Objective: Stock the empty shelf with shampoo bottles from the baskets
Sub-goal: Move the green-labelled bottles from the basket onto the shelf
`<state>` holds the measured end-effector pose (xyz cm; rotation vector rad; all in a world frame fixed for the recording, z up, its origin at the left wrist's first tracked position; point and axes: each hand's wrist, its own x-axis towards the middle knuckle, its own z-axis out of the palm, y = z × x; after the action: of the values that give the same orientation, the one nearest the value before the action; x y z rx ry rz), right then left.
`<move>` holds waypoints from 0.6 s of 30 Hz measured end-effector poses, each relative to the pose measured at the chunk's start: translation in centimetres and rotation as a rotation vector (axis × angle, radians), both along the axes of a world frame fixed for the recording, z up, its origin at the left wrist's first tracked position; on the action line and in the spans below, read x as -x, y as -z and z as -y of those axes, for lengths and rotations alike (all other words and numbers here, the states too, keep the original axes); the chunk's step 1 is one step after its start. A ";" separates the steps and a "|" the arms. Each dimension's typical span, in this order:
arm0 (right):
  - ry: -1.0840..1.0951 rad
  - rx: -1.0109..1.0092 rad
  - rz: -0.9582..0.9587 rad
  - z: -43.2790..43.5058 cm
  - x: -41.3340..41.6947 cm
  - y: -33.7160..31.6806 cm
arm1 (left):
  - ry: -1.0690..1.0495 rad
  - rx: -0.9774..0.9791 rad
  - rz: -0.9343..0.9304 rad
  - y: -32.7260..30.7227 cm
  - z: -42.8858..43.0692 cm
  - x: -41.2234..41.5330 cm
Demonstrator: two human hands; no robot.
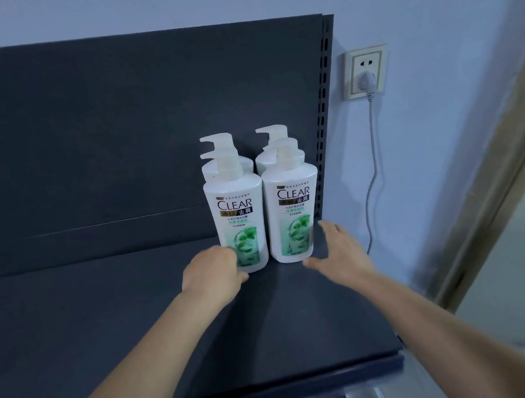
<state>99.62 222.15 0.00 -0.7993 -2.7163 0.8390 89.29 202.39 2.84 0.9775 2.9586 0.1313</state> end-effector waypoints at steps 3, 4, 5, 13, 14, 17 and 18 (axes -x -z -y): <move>0.040 -0.060 0.112 0.4 -1.9 -0.1 | 0.126 0.015 -0.045 -0.4 -0.7 -0.8; 0.069 -0.073 0.133 0.6 -2.6 -0.2 | 0.174 0.010 -0.049 -0.6 -0.9 -1.2; 0.101 -0.081 0.151 0.8 -3.3 -0.3 | 0.229 -0.006 -0.051 -0.7 -1.1 -1.6; 0.444 -0.118 0.223 4.7 -11.5 -0.6 | 0.721 -0.067 -0.143 0.0 -3.6 -4.6; 0.492 -0.119 0.238 5.4 -13.0 -0.5 | 0.775 -0.054 -0.157 0.1 -4.0 -5.3; 0.610 -0.107 0.297 8.0 -17.2 -0.3 | 0.915 -0.054 -0.212 0.5 -4.9 -7.8; 0.645 -0.099 0.318 9.0 -18.6 -0.3 | 0.954 -0.055 -0.205 0.6 -4.9 -8.8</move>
<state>118.23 213.18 0.32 -1.7695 -2.4379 0.4526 98.05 207.30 2.24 2.3584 2.2868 0.0863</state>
